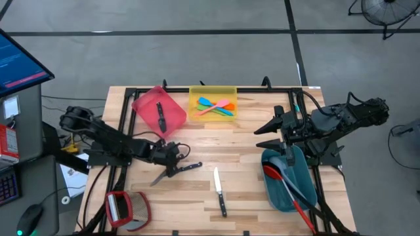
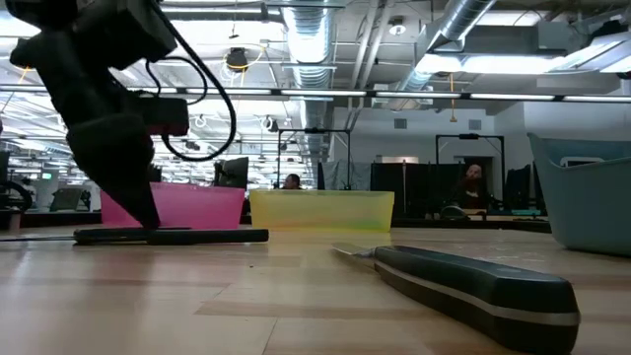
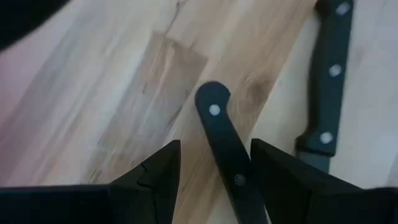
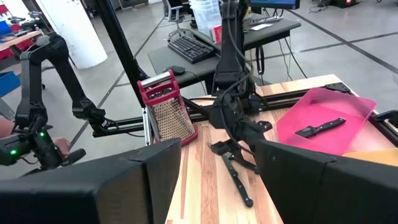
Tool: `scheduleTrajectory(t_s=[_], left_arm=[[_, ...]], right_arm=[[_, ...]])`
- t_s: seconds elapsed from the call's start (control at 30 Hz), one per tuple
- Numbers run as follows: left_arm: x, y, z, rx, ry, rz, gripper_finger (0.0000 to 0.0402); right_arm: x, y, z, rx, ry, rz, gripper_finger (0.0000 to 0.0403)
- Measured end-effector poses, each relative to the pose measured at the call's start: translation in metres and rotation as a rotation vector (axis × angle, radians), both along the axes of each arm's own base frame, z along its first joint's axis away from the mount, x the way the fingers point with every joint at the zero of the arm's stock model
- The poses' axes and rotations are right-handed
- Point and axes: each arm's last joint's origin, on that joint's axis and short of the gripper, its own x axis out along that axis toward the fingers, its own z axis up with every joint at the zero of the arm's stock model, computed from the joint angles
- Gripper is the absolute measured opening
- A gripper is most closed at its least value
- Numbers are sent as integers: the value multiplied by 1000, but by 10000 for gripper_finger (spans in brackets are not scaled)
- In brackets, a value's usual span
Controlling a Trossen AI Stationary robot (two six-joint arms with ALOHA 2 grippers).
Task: Pick & Place Kitchen Items
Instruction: Put the top left silver knife into the pink bin
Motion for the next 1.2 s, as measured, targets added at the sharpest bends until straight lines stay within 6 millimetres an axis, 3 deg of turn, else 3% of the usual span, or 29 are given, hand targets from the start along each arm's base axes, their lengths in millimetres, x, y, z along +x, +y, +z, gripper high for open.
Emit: scheduleTrajectory(t_s=[0.33,0.63,0.7,0.97,1.2], left_arm=[[-1,-8,-18,48,85,-1,165],[-3,-8,-16,27,75,43,30],[-3,-8,-14,10,68,40,27],[-8,-4,6,-115,2,61,27],[-18,-1,56,-295,-284,120,27]], right_arm=[[0,0,0,0,0,0,202],[0,0,0,0,0,0,202],[0,0,0,0,0,0,202],[0,0,0,-2,0,0,202],[0,0,0,-3,0,1,202]])
